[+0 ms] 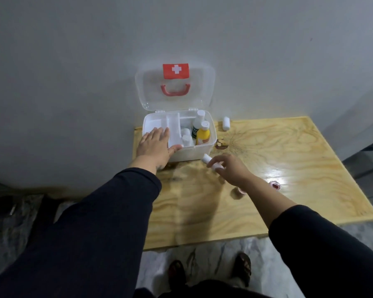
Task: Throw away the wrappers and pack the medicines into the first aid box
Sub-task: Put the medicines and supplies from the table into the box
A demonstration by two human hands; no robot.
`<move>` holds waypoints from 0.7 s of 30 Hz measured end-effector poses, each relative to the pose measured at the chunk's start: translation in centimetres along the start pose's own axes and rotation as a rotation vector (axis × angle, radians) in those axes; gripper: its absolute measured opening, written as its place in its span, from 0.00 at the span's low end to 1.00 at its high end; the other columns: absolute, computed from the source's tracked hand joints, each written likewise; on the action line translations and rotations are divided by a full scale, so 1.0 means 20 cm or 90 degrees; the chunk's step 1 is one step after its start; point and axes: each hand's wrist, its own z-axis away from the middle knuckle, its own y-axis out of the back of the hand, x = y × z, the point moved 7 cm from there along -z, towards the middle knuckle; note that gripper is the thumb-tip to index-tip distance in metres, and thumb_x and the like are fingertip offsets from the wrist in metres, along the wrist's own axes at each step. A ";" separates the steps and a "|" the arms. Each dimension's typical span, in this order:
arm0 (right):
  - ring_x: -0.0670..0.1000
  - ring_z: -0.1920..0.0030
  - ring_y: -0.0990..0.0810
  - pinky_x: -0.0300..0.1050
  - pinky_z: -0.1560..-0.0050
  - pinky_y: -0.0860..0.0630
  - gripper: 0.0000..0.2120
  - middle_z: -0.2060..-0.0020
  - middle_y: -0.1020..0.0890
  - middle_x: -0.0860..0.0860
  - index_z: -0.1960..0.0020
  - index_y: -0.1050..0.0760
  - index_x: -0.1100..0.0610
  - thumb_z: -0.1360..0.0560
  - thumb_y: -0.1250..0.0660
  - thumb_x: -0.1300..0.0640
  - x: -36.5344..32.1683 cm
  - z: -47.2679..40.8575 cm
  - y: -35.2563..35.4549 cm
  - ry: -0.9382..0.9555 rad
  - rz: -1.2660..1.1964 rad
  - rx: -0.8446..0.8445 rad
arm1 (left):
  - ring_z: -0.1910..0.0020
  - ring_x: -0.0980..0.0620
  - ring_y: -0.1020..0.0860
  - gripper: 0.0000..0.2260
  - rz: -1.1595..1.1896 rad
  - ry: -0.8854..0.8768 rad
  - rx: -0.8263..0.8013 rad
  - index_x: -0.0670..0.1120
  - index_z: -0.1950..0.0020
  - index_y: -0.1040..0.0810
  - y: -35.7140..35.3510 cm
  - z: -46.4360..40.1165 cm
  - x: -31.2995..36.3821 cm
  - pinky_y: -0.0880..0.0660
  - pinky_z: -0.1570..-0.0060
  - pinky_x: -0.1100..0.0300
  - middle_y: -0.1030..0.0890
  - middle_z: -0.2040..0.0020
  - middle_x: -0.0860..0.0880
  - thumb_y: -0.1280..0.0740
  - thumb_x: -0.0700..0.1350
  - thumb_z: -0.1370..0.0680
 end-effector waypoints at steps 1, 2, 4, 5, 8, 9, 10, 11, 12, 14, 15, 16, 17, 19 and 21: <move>0.53 0.56 0.21 0.43 0.59 0.27 0.11 0.52 0.20 0.50 0.51 0.17 0.52 0.26 0.35 0.64 0.03 0.00 0.06 -0.020 -0.025 0.017 | 0.20 0.48 0.54 0.35 -0.001 -0.002 0.000 0.47 0.20 0.55 0.00 0.00 0.00 0.55 0.22 0.51 0.52 0.19 0.47 0.55 0.66 0.21; 0.52 0.58 0.22 0.41 0.62 0.28 0.12 0.54 0.21 0.50 0.50 0.17 0.53 0.26 0.35 0.65 0.06 0.00 0.12 -0.041 -0.061 0.040 | 0.20 0.48 0.54 0.35 -0.001 -0.005 0.000 0.47 0.20 0.55 0.00 0.01 0.01 0.55 0.22 0.51 0.52 0.19 0.47 0.55 0.66 0.21; 0.51 0.62 0.24 0.37 0.69 0.28 0.14 0.56 0.24 0.50 0.48 0.17 0.53 0.27 0.36 0.67 0.13 -0.01 0.23 -0.079 -0.143 0.093 | 0.20 0.48 0.54 0.35 -0.004 -0.007 0.004 0.47 0.20 0.56 0.00 0.01 0.01 0.55 0.22 0.51 0.52 0.19 0.47 0.55 0.65 0.21; 0.50 0.63 0.25 0.34 0.70 0.28 0.16 0.56 0.25 0.50 0.47 0.18 0.53 0.27 0.37 0.67 0.16 -0.03 0.27 -0.092 -0.178 0.117 | 0.20 0.48 0.54 0.35 -0.003 -0.007 0.005 0.47 0.20 0.56 0.00 0.01 0.00 0.55 0.22 0.51 0.52 0.19 0.47 0.55 0.65 0.21; 0.50 0.60 0.25 0.40 0.63 0.26 0.16 0.55 0.26 0.51 0.43 0.19 0.52 0.25 0.35 0.66 0.21 -0.09 0.34 -0.110 -0.248 0.170 | 0.20 0.49 0.55 0.35 0.002 -0.008 0.008 0.48 0.20 0.56 -0.01 0.00 0.00 0.56 0.22 0.52 0.54 0.19 0.48 0.56 0.65 0.21; 0.50 0.58 0.25 0.42 0.59 0.26 0.15 0.55 0.25 0.51 0.42 0.19 0.52 0.25 0.34 0.65 0.22 -0.12 0.36 -0.113 -0.261 0.187 | 0.20 0.50 0.56 0.35 0.004 -0.009 0.010 0.48 0.20 0.57 -0.01 0.00 0.00 0.56 0.22 0.52 0.54 0.19 0.48 0.56 0.65 0.21; 0.51 0.55 0.25 0.44 0.55 0.25 0.15 0.55 0.24 0.50 0.41 0.20 0.52 0.25 0.33 0.63 0.23 -0.15 0.38 -0.119 -0.271 0.206 | 0.20 0.50 0.56 0.35 0.003 -0.010 0.014 0.48 0.20 0.57 -0.01 0.00 0.00 0.56 0.22 0.52 0.54 0.19 0.48 0.56 0.65 0.22; 0.51 0.53 0.23 0.46 0.51 0.23 0.14 0.53 0.23 0.51 0.41 0.20 0.52 0.25 0.32 0.61 0.23 -0.19 0.39 -0.131 -0.283 0.222 | 0.20 0.50 0.56 0.35 0.002 -0.010 0.020 0.48 0.20 0.57 -0.01 0.00 0.00 0.56 0.22 0.52 0.54 0.19 0.49 0.56 0.65 0.22; 0.52 0.49 0.22 0.48 0.47 0.23 0.13 0.50 0.22 0.52 0.41 0.19 0.52 0.25 0.31 0.60 0.24 -0.22 0.39 -0.147 -0.296 0.237 | 0.20 0.50 0.56 0.35 0.004 -0.010 0.026 0.48 0.20 0.57 -0.01 0.00 0.00 0.56 0.22 0.53 0.54 0.19 0.49 0.57 0.65 0.22; 0.54 0.42 0.22 0.47 0.43 0.24 0.13 0.44 0.20 0.53 0.42 0.19 0.54 0.26 0.29 0.57 0.25 -0.28 0.39 -0.174 -0.331 0.266 | 0.20 0.51 0.56 0.35 0.011 -0.009 0.033 0.49 0.20 0.57 -0.01 0.00 0.00 0.56 0.22 0.53 0.54 0.19 0.50 0.57 0.65 0.22; 0.54 0.40 0.22 0.47 0.42 0.25 0.14 0.42 0.20 0.54 0.42 0.20 0.54 0.27 0.28 0.56 0.25 -0.32 0.38 -0.184 -0.342 0.278 | 0.20 0.52 0.56 0.35 0.014 -0.007 0.035 0.49 0.20 0.57 -0.01 0.00 0.00 0.56 0.22 0.54 0.54 0.19 0.50 0.57 0.65 0.23; 0.55 0.40 0.22 0.46 0.44 0.26 0.15 0.41 0.20 0.54 0.41 0.20 0.55 0.27 0.28 0.55 0.26 -0.35 0.37 -0.194 -0.346 0.289 | 0.20 0.52 0.56 0.36 0.016 -0.004 0.037 0.49 0.20 0.57 0.00 0.00 0.00 0.56 0.22 0.55 0.54 0.19 0.51 0.58 0.66 0.23; 0.55 0.41 0.22 0.45 0.46 0.26 0.16 0.41 0.20 0.55 0.41 0.21 0.55 0.28 0.28 0.55 0.26 -0.39 0.37 -0.205 -0.340 0.299 | 0.20 0.52 0.55 0.38 0.017 -0.001 0.043 0.49 0.20 0.56 0.00 0.01 0.00 0.56 0.22 0.55 0.54 0.19 0.51 0.61 0.68 0.25; 0.56 0.42 0.21 0.43 0.49 0.26 0.16 0.40 0.20 0.56 0.40 0.21 0.54 0.28 0.28 0.55 0.27 -0.47 0.36 -0.225 -0.317 0.318 | 0.21 0.53 0.55 0.46 0.018 -0.001 0.069 0.50 0.20 0.56 0.01 0.01 0.00 0.57 0.23 0.56 0.53 0.19 0.52 0.72 0.73 0.33; 0.57 0.41 0.21 0.42 0.48 0.27 0.17 0.40 0.21 0.57 0.40 0.22 0.53 0.29 0.28 0.54 0.28 -0.55 0.35 -0.236 -0.298 0.330 | 0.21 0.53 0.54 0.55 0.016 0.002 0.081 0.50 0.20 0.55 0.00 0.00 -0.01 0.57 0.24 0.57 0.52 0.19 0.53 0.81 0.74 0.41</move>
